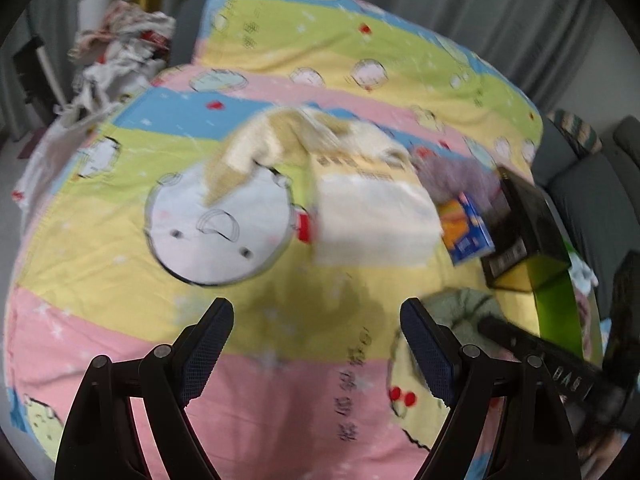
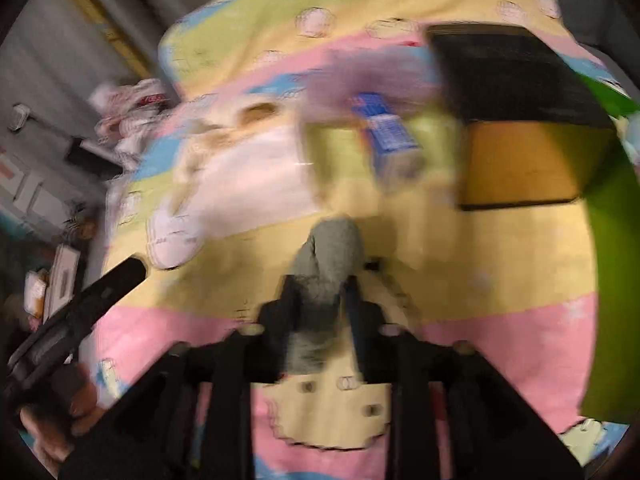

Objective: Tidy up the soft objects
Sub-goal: 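Grasp the grey-green cloth with the right tool, then carry the grey-green cloth into the green box and release it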

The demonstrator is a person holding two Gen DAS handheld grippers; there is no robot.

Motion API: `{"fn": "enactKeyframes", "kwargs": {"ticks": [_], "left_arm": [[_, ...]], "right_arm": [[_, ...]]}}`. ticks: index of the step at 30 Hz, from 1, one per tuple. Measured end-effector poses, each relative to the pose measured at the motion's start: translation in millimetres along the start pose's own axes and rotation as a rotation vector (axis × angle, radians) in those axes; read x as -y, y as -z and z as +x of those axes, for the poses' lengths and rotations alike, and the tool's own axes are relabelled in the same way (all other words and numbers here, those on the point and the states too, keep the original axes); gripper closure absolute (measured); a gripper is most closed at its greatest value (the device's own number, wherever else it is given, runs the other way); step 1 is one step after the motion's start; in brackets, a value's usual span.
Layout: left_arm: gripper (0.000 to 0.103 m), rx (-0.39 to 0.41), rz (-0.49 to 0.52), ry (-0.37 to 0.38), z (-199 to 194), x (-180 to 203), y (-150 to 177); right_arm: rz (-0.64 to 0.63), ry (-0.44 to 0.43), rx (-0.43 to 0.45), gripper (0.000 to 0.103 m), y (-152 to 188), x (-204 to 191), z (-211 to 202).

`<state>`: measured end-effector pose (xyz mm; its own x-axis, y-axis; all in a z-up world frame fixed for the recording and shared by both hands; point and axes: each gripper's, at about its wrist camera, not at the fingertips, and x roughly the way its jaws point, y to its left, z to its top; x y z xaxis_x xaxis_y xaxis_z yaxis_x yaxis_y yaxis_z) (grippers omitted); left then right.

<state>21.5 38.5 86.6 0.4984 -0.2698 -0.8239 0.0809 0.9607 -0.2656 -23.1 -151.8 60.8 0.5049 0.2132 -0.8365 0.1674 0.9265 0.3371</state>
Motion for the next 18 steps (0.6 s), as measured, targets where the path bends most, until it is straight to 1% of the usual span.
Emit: {"fn": "enactKeyframes", "kwargs": {"ticks": [1, 2, 5, 7, 9, 11, 12, 13, 14, 16, 18], "left_arm": [[0.017, -0.022, 0.002, 0.018, 5, 5, 2], [0.017, -0.034, 0.003, 0.03, 7, 8, 4], [0.017, -0.085, 0.008, 0.083, 19, 23, 12], [0.017, -0.119, 0.017, 0.125, 26, 34, 19], [0.017, -0.153, 0.028, 0.171, 34, 46, 27], [0.018, -0.171, 0.035, 0.198, 39, 54, 32], [0.026, -0.183, 0.039, 0.207, 44, 58, 34], [0.036, -0.193, 0.04, 0.215, 48, 61, 37], [0.041, -0.2, 0.041, 0.216, 52, 63, 38], [0.058, -0.214, 0.052, 0.206, 61, 65, 41], [0.063, -0.21, 0.046, 0.211, 65, 66, 42]], "right_arm": [[0.012, -0.007, 0.007, 0.037, -1, 4, -1], [0.02, -0.018, 0.023, 0.032, -3, 8, -5], [0.026, -0.019, 0.046, 0.032, -5, 12, -11], [0.024, -0.038, 0.055, 0.032, -6, 14, -10], [0.021, -0.064, 0.034, 0.032, -5, 16, -3], [0.028, -0.076, -0.012, 0.032, -6, 21, 10], [0.028, -0.078, -0.031, 0.032, -3, 25, 14], [0.032, -0.079, -0.056, 0.032, -2, 27, 19], [0.043, -0.078, -0.084, 0.032, -1, 28, 28], [0.059, -0.086, -0.097, 0.031, 1, 29, 34], [0.059, -0.102, -0.079, 0.038, 2, 28, 31]]}}
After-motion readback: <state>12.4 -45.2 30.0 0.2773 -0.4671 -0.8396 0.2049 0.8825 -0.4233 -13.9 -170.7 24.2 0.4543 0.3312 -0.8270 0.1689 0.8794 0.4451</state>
